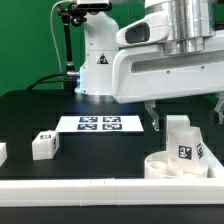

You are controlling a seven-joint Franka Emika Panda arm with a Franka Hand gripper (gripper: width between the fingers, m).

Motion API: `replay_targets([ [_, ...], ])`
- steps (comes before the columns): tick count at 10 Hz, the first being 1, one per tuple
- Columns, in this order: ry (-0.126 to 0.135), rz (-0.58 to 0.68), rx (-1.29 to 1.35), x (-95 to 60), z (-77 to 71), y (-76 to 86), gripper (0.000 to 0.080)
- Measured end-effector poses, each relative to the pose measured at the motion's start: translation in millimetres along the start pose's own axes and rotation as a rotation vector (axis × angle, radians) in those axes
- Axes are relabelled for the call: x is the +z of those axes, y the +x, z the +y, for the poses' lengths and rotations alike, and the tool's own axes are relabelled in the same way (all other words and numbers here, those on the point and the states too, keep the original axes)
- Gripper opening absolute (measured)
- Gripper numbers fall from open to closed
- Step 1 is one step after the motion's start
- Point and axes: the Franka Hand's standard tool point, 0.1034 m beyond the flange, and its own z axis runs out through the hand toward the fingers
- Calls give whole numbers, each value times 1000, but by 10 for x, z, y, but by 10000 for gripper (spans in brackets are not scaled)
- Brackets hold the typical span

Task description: Assemble stool

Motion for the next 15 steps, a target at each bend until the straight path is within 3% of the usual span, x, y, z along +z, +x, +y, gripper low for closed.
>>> replay_targets([
  [3, -19, -16, -237, 56, -101, -47, 649],
  [7, -43, -21, -473, 60, -26, -38, 649],
  [10, -62, -25, -663, 171, -111, -99, 649],
  [15, -68, -40, -675, 244, -74, -135, 649],
])
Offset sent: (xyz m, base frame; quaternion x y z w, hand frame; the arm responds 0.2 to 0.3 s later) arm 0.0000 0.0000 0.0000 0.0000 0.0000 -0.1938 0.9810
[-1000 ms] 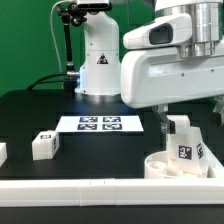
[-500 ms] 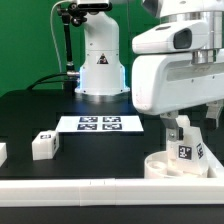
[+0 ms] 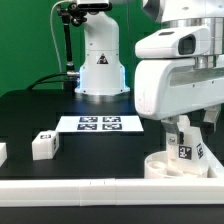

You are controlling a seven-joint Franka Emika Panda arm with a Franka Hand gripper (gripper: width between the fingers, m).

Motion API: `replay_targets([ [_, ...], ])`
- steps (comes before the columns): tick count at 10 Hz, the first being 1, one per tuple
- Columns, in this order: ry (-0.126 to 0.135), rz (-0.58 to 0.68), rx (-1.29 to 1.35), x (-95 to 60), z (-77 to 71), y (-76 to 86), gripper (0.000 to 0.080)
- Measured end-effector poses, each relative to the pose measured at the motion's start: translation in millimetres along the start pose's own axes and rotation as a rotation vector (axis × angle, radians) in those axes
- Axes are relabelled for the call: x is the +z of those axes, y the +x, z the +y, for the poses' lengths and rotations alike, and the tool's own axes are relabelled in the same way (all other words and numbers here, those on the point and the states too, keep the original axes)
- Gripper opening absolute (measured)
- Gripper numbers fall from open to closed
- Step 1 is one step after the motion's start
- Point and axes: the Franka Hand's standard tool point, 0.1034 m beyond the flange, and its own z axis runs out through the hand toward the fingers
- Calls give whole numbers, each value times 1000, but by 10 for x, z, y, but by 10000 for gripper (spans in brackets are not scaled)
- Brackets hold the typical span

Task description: Assemble stool

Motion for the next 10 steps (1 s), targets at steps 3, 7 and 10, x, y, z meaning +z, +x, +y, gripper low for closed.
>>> replay_targets([
  [3, 5, -10, 0, 70, -28, -26, 634],
  [7, 4, -10, 13, 60, -9, -26, 337],
  [10, 5, -10, 107, 61, -7, -28, 337],
])
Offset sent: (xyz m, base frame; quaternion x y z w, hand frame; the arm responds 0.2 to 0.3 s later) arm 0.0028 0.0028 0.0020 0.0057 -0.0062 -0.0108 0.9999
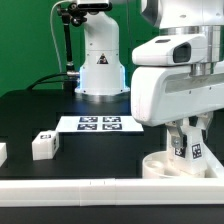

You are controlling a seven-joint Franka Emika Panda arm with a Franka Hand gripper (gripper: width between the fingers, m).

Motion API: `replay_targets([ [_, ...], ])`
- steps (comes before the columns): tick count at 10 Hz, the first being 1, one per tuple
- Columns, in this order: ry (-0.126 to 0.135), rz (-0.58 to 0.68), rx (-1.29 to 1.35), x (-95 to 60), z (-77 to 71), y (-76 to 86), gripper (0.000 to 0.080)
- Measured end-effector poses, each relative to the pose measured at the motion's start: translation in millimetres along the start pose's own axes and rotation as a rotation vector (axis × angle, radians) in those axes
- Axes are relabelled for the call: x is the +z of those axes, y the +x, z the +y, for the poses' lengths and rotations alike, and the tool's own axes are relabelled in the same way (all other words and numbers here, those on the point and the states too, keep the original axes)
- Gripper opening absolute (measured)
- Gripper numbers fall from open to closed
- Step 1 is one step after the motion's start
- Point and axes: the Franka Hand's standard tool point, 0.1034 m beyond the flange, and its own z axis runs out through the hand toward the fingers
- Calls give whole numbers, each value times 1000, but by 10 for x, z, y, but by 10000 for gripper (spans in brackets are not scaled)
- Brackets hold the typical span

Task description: Assemble stool

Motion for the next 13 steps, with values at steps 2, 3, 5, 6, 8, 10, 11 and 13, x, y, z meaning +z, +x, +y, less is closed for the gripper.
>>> replay_targets([
  [2, 0, -1, 182, 6, 3, -5, 338],
  [3, 5, 1, 279, 10, 41, -20, 338],
  [5, 8, 2, 550, 14, 29, -12, 338],
  [6, 9, 2, 713, 17, 7, -1, 338],
  [8, 10, 1, 864, 18, -10, 7, 338],
  [10, 10, 0, 1023, 18, -14, 9, 338],
  [11, 11, 0, 1065, 18, -15, 10, 338],
  [13, 12, 0, 1216, 17, -20, 13, 338],
])
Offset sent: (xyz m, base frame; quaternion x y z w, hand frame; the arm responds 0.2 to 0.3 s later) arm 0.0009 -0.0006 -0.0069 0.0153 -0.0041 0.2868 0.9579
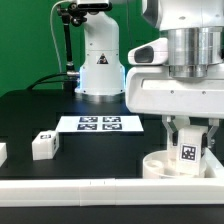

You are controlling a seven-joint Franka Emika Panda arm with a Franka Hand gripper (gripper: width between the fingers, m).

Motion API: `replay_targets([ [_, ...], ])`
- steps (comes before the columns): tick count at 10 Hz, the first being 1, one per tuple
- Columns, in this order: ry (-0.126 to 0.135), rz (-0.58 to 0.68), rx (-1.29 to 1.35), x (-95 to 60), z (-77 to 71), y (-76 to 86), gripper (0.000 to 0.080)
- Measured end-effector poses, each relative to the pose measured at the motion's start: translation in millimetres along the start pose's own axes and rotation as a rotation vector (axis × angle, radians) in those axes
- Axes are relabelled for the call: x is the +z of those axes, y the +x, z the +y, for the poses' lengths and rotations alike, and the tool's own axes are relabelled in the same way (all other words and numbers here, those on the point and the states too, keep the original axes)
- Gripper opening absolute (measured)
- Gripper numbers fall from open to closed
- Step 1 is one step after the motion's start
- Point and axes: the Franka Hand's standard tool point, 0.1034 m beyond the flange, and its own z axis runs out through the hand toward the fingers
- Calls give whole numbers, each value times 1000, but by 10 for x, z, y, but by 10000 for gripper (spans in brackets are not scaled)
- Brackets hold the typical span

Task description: Assemble stool

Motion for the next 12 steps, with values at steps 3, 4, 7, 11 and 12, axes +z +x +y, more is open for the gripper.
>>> replay_targets([
  [3, 2, 0, 160, -1, -6, -4, 338],
  [4, 5, -4, 235, 0, -11, -9, 338],
  [7, 33, -20, 483, -2, -37, -13, 338],
  [11, 76, -59, 896, 0, -76, -21, 338],
  [12, 83, -69, 972, 1, -85, -22, 338],
])
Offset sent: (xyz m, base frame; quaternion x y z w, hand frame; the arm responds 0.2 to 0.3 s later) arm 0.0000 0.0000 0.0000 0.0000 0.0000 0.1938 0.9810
